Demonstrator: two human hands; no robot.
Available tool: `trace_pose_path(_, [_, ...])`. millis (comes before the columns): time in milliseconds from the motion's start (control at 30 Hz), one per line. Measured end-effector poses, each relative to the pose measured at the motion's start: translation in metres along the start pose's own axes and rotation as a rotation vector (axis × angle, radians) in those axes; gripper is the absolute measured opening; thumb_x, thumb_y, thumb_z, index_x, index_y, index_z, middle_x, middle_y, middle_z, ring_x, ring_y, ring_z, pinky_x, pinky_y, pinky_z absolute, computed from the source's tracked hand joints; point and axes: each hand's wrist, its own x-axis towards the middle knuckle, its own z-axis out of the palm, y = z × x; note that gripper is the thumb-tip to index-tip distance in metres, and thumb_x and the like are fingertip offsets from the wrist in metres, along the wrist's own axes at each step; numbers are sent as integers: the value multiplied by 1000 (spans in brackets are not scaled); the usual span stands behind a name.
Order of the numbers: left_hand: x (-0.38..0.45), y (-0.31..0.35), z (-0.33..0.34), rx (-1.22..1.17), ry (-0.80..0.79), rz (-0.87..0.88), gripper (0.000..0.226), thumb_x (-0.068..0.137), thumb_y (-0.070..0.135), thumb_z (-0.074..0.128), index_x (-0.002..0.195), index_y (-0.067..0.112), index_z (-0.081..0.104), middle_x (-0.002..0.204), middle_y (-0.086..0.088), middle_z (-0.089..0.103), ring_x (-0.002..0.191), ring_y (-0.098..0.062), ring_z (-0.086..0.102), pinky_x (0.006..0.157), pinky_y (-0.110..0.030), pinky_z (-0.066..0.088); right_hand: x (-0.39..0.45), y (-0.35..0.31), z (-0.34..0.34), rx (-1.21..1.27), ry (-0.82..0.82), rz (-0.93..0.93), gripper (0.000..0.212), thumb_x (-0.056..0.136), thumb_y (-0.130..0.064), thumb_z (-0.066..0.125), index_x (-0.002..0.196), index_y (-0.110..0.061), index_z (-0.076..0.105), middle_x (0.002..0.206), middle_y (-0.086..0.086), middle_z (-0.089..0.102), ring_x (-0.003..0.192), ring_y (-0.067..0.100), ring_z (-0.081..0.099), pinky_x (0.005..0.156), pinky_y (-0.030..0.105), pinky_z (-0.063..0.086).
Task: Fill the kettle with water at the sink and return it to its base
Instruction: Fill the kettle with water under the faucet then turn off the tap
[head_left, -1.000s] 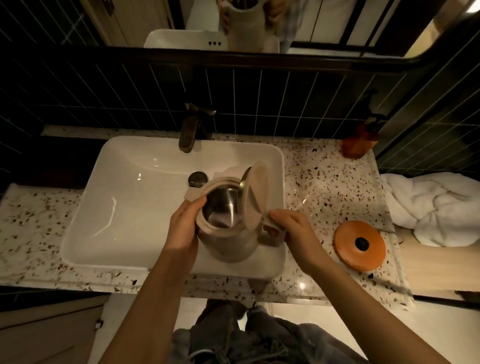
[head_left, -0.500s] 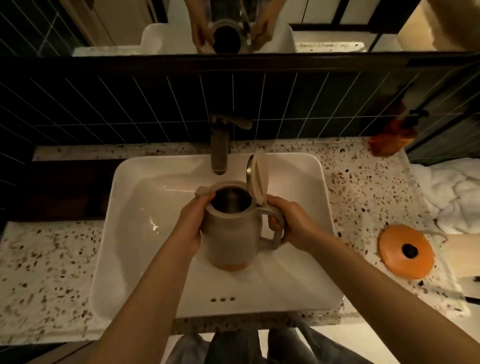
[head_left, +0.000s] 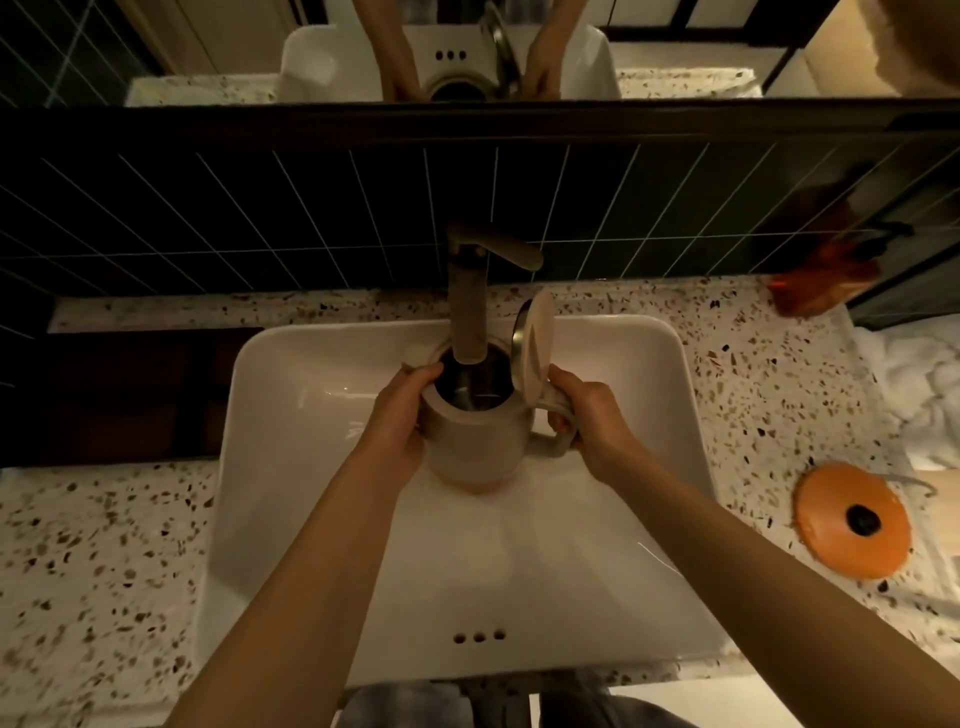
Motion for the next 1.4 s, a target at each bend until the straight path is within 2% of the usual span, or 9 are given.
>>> trace_pose_path(100, [8,-3,-7,1,9,2,4,88,26,62,86,23,62,73,15,76,87,-6,64,75,-26,42,14,3,3,18,15,-79,36,87,-35,54,59,-13,56,49,1,46,48,11,42,53,25,36])
trace_pose_path(233, [9,-11,-16,70,3,35,33,87,26,65,57,28,52,64,12,68,75,-4,63,76,-30,39,22,11,6,18,34,-126,33,90,-28,56,64,-9,64,47,-6,57,45,4,52,47,17,41])
trace_pose_path(433, [-1,-10,-12,226,22,128,22,74,42,73,59,32,60,83,-2,66,89,-19,61,82,-36,44,23,17,2,39,81,-156,41,91,-22,53,72,12,65,64,14,63,63,23,58,60,26,45])
trace_pose_path(500, [-3,-11,-11,289,51,171,10,75,44,72,74,37,64,95,-4,67,99,-23,63,88,-38,46,24,19,2,32,95,-156,40,91,-21,52,73,13,64,64,16,60,62,24,56,59,27,46])
trace_pose_path(633, [-8,-10,-12,362,86,249,56,86,36,68,138,31,47,125,-12,57,116,-24,57,100,-44,48,22,20,2,72,66,-158,46,92,-13,50,47,-12,61,41,-6,59,41,3,57,42,14,46])
trace_pose_path(867, [-19,16,9,553,241,738,39,92,19,61,131,16,58,135,-1,57,120,-2,48,96,-9,39,21,17,3,90,48,-190,41,90,-12,50,51,-5,56,39,-6,56,39,1,54,41,13,44])
trace_pose_path(1133, [-5,50,72,1140,-35,1359,41,92,7,61,133,3,56,139,-15,55,137,-30,40,115,-43,30,21,12,2,79,48,-171,48,91,-7,47,45,-11,61,41,-5,60,41,1,57,40,14,45])
trace_pose_path(1267, [20,62,89,1453,-26,1395,52,91,10,61,141,8,46,149,-14,45,143,-32,30,118,-50,16,22,9,4,54,84,-161,30,89,-11,49,64,3,59,50,8,54,40,5,53,42,15,45])
trace_pose_path(1400, [34,63,93,1463,42,1402,44,93,14,60,136,10,53,145,-10,51,140,-30,37,117,-52,18,23,9,3,62,93,-147,35,89,-8,47,54,-3,51,38,-4,53,36,3,51,39,13,42])
